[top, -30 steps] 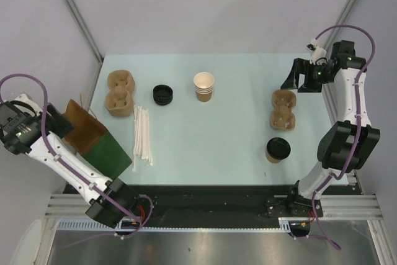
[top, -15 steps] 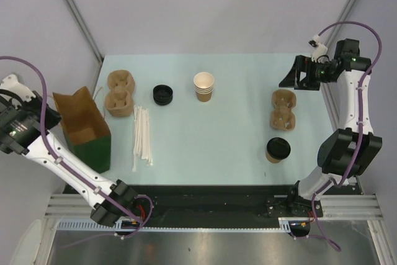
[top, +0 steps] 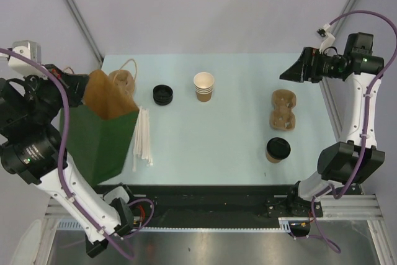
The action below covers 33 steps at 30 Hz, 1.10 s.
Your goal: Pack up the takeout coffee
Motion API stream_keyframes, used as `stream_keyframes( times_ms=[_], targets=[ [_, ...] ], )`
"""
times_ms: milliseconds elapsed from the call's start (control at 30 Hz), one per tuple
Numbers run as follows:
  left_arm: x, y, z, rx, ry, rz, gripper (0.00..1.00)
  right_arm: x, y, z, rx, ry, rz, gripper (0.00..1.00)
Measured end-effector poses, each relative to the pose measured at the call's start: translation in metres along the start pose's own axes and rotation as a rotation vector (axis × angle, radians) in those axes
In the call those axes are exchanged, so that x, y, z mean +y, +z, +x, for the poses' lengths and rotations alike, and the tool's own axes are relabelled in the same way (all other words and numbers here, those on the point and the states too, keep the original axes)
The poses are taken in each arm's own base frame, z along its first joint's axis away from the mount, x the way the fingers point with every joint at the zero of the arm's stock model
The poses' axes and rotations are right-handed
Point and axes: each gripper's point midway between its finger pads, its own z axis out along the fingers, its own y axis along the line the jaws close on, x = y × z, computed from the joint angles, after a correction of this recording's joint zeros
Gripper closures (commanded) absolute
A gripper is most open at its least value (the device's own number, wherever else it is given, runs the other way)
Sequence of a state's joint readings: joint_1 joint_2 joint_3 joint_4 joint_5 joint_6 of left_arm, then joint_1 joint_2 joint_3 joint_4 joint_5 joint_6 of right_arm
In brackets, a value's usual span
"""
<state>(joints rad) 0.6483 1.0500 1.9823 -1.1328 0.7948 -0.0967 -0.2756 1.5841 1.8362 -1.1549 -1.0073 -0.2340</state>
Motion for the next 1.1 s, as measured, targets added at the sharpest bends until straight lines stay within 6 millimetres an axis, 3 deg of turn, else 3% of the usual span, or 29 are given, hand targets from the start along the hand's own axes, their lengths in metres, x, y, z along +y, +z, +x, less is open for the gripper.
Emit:
stream_keyframes(
  times_ms=[133, 200, 367, 533, 667, 967, 1100],
  targets=[
    [-0.035, -0.001, -0.008, -0.031, -0.044, 0.162, 1.00, 0.018, -0.006, -0.004, -0.023, -0.025, -0.025, 0.00],
    [-0.047, 0.001, 0.000, -0.015, -0.094, 0.234, 1.00, 0.027, -0.010, -0.004, -0.032, -0.043, -0.029, 0.00],
    [-0.068, 0.031, 0.049, 0.121, -0.296, 0.421, 1.00, 0.051, -0.019, 0.000, -0.036, -0.099, -0.018, 0.01],
    [-0.104, 0.068, 0.104, 0.312, -0.417, 0.579, 1.00, 0.066, -0.017, 0.008, -0.006, -0.111, -0.016, 0.00],
    [-0.132, 0.077, 0.141, 0.404, -0.458, 0.655, 1.00, 0.070, -0.011, 0.014, 0.015, -0.088, -0.011, 0.00],
    [-0.193, 0.077, 0.132, 0.327, -0.480, 0.840, 1.00, 0.111, 0.006, 0.030, 0.037, -0.026, -0.110, 0.00],
    [-0.208, 0.105, 0.139, 0.350, -0.514, 0.876, 1.00, 0.124, 0.025, 0.045, 0.089, 0.058, -0.186, 0.00]
  ],
)
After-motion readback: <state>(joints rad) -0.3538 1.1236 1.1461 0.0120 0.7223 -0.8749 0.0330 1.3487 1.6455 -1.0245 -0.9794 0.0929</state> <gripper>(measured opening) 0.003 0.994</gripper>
